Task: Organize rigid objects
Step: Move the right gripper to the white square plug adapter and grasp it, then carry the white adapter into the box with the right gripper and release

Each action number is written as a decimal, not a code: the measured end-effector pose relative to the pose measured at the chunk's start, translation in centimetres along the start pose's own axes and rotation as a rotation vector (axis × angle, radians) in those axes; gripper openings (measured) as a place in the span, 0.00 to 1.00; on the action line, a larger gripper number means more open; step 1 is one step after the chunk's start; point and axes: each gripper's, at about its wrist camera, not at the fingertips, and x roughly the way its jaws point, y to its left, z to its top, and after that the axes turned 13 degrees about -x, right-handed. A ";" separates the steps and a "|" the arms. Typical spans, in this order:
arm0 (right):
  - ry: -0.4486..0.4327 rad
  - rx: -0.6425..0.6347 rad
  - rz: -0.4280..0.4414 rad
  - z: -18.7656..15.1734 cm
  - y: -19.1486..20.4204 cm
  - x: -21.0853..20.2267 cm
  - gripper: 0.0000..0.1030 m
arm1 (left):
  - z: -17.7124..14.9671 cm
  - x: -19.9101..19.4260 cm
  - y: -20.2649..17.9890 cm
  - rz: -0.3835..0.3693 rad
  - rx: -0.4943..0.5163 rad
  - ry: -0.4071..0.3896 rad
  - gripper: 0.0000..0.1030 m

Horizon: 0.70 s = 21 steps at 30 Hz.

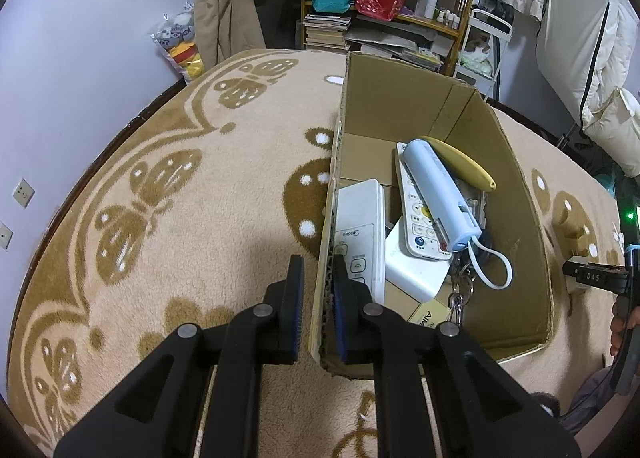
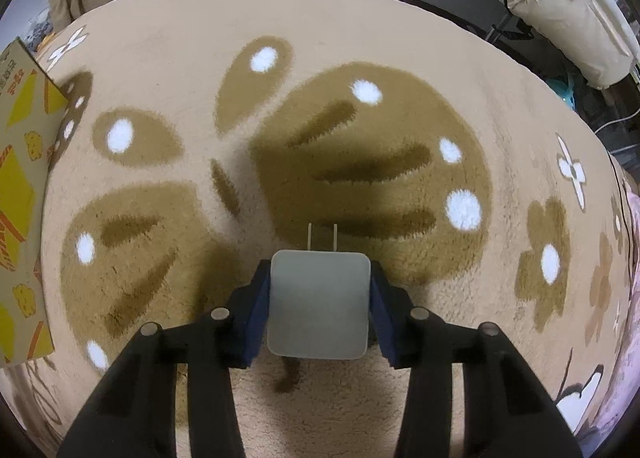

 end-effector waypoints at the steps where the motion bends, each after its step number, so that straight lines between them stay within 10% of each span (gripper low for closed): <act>1: -0.003 -0.001 0.004 0.1 0.1 0.0 0.47 | 0.0 0.0 0.0 0.002 0.003 -0.001 0.11; 21: -0.149 -0.087 0.038 1.9 2.7 -2.9 0.47 | 0.0 0.0 0.0 -0.004 -0.007 0.004 0.11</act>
